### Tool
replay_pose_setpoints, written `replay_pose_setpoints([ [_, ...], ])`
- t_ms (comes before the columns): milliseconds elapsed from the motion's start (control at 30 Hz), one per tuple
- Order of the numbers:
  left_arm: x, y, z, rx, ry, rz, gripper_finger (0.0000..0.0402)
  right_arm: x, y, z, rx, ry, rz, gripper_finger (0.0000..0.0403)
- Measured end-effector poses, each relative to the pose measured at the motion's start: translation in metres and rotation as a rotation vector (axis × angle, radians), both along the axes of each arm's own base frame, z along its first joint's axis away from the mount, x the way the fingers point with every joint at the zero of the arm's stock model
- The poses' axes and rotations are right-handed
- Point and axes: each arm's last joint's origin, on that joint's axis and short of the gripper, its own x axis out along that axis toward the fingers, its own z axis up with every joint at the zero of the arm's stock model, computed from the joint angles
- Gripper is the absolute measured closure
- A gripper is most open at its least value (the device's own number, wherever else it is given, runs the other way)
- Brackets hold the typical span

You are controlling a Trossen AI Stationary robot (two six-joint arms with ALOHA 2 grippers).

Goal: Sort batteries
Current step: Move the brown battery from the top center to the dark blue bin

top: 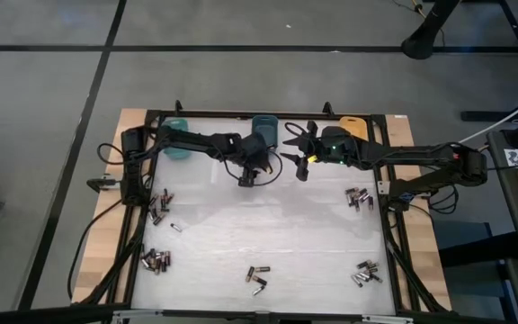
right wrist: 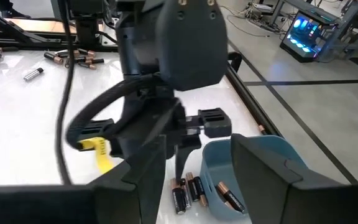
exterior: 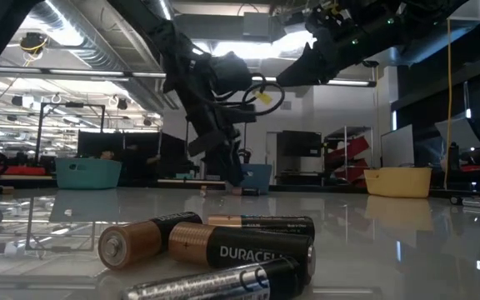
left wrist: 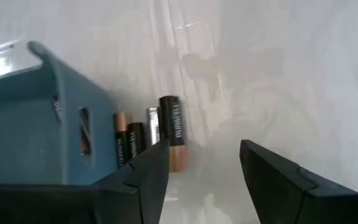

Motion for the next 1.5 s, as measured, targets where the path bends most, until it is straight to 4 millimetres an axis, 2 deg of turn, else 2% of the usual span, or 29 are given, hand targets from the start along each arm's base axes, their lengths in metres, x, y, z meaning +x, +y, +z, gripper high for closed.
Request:
replay_pose_setpoints([
  [300,0.0,0.012,-0.007,-0.072,-0.031,0.045,0.0219,0.0,0.0,0.0,0.001,0.001,0.0,0.0221],
  [800,0.003,0.011,-0.022,-0.117,-0.015,0.047,0.0223,0.0,0.0,0.0,0.001,0.001,0.0,0.0221],
  [1100,0.004,0.012,-0.028,-0.155,-0.008,0.097,0.0278,0.0,0.0,0.0,0.001,0.001,0.0,0.0221],
  [1367,0.003,0.014,-0.028,-0.166,-0.011,0.12,0.0359,0.0,0.0,0.0,0.001,0.001,0.0,0.0221],
  [1500,0.003,0.015,-0.028,-0.161,-0.014,0.123,0.0365,0.0,0.0,0.0,0.001,0.001,0.0,0.0221],
])
